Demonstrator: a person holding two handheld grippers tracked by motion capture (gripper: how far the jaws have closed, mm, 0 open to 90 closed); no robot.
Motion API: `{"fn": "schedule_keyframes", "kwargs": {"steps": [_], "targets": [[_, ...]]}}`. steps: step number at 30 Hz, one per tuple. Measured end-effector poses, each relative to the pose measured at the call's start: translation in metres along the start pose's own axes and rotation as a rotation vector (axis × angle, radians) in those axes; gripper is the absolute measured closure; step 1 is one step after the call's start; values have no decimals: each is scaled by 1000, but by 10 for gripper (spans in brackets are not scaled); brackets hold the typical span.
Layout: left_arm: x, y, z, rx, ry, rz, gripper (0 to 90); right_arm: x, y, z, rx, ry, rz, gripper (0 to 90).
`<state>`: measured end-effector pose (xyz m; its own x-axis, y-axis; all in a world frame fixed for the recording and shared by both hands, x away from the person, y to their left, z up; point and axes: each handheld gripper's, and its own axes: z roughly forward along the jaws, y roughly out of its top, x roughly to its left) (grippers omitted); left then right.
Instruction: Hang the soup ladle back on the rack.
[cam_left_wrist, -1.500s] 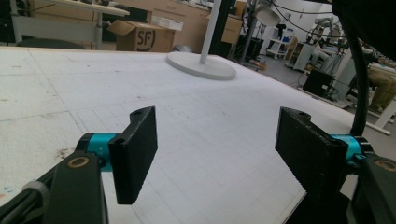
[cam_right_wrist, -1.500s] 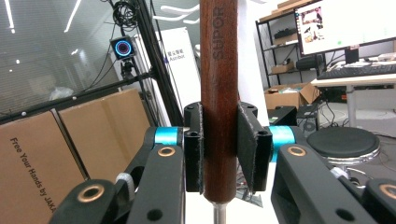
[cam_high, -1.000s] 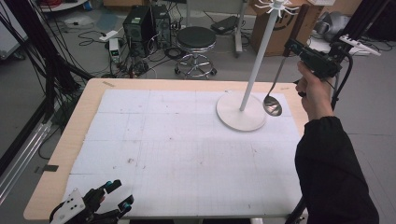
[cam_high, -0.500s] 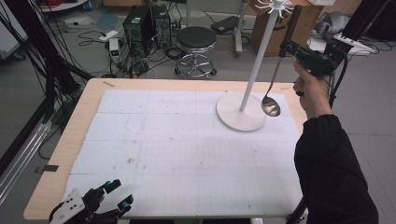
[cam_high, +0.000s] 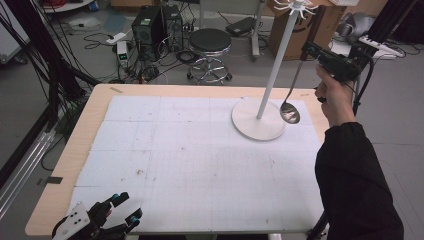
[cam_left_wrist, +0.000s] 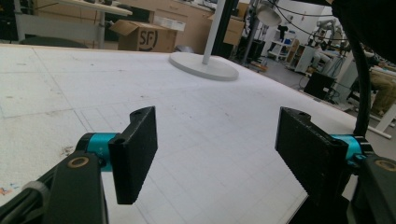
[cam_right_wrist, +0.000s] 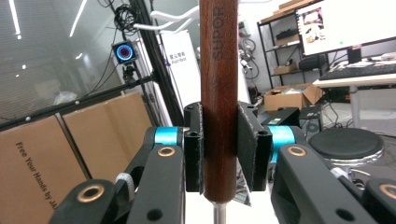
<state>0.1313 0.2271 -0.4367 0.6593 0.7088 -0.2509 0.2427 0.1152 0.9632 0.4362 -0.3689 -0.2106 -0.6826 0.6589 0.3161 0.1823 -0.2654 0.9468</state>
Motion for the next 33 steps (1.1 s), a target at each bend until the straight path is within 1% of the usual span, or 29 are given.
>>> {"fn": "schedule_keyframes", "kwargs": {"steps": [2,6,7,9,12,18,19,28,30,33], "targets": [[0,0,0,2,-2,3,302,-2,1,-3,-4,-7,8,742],[0,0,1,2,2,1,302,-5,3,-8,-19,-1,11,742],[0,-1,1,1,2,-4,302,-5,4,-8,-15,-1,16,742],[1,-1,1,4,6,-2,302,-5,4,-6,-11,3,8,742],[1,-1,1,4,8,-1,302,-4,5,-5,-6,20,8,742],[1,-1,0,5,10,-3,302,-6,5,-2,6,19,7,742],[1,-1,0,4,10,-3,302,-6,5,-2,7,18,14,742],[2,-1,1,6,14,-6,302,-13,5,-5,-10,11,29,741],[3,-2,1,6,15,-8,302,-14,5,-5,-4,13,35,742],[3,-2,1,10,17,-7,302,-15,4,-4,-9,22,35,742]]}}
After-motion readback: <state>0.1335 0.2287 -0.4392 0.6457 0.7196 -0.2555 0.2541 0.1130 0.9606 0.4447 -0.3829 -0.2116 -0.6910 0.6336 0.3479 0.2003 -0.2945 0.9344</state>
